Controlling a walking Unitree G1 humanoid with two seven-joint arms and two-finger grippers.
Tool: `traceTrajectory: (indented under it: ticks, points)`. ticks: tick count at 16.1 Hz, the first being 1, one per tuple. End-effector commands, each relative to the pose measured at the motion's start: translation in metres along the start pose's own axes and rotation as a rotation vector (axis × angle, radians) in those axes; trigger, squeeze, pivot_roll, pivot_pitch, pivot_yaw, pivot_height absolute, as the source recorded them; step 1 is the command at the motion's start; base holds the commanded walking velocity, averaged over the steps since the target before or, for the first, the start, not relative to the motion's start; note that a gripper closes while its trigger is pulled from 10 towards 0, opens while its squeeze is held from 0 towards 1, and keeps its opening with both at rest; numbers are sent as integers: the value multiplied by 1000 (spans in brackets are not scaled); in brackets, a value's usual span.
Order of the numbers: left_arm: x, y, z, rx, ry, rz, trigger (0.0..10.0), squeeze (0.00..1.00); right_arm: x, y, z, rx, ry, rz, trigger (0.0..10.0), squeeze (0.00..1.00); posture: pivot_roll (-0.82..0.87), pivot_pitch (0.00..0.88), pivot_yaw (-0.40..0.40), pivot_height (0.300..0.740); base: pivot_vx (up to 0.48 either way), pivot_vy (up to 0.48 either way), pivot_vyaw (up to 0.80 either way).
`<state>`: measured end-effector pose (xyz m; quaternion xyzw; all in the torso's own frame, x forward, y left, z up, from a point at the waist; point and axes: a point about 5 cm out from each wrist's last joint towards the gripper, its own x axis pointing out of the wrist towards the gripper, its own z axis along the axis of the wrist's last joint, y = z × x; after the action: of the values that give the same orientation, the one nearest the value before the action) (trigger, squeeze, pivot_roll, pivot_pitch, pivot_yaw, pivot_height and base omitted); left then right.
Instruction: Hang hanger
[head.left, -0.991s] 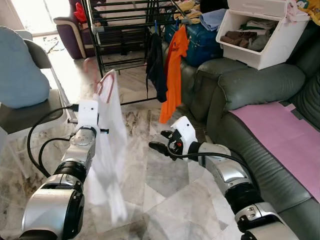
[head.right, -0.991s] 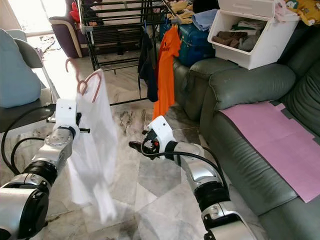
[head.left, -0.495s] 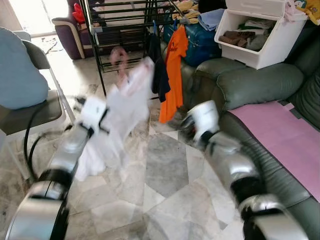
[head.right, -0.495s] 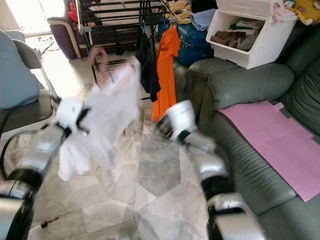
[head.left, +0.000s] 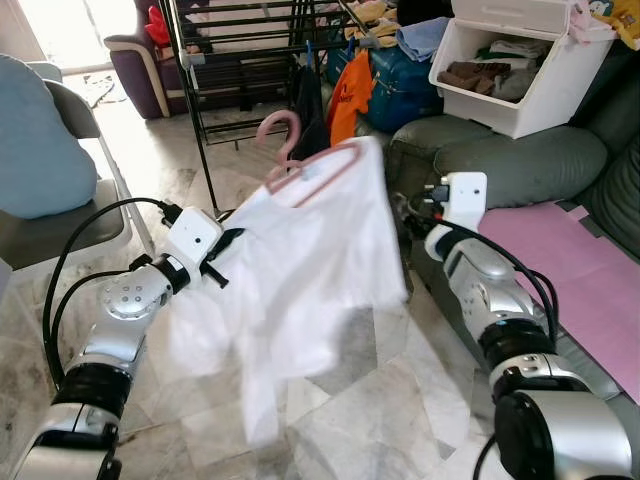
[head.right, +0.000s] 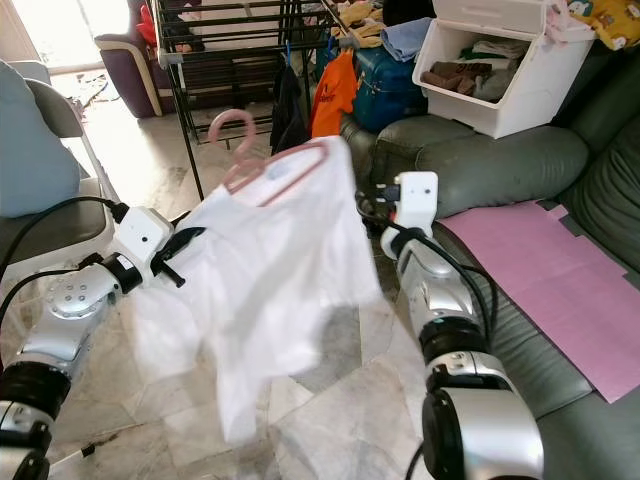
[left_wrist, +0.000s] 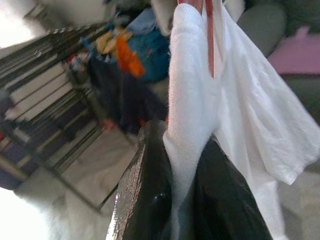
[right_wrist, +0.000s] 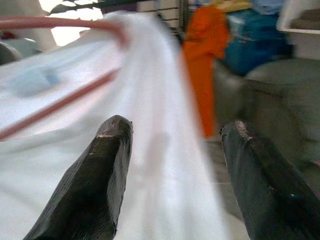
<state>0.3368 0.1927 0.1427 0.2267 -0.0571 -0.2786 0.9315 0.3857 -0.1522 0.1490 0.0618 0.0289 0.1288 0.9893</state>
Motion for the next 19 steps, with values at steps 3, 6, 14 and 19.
traceTrajectory:
  ticks: [3, 6, 14, 19]
  points:
    - [3, -4, 22, 8, -103, -68, 0, 0, 4, 18, -2, 28, 26, 144, 10000, 0, -75, 0, -8, 740, 0, 0, 0]
    - [-3, -21, 23, -13, -117, -150, 0, 0, 2, 17, -13, -23, 90, 155, 10000, 0, -75, 0, -6, 740, 0, 0, 0]
    - [-28, -36, 19, -122, -109, -137, 0, 0, -13, -10, -36, -64, 217, 54, 0, 0, -73, 0, -24, 740, 0, 0, 0]
    - [-29, -24, 28, -114, -117, -111, 0, 0, -17, -14, -44, 10, 243, 32, 0, 0, -73, 0, -24, 740, 0, 0, 0]
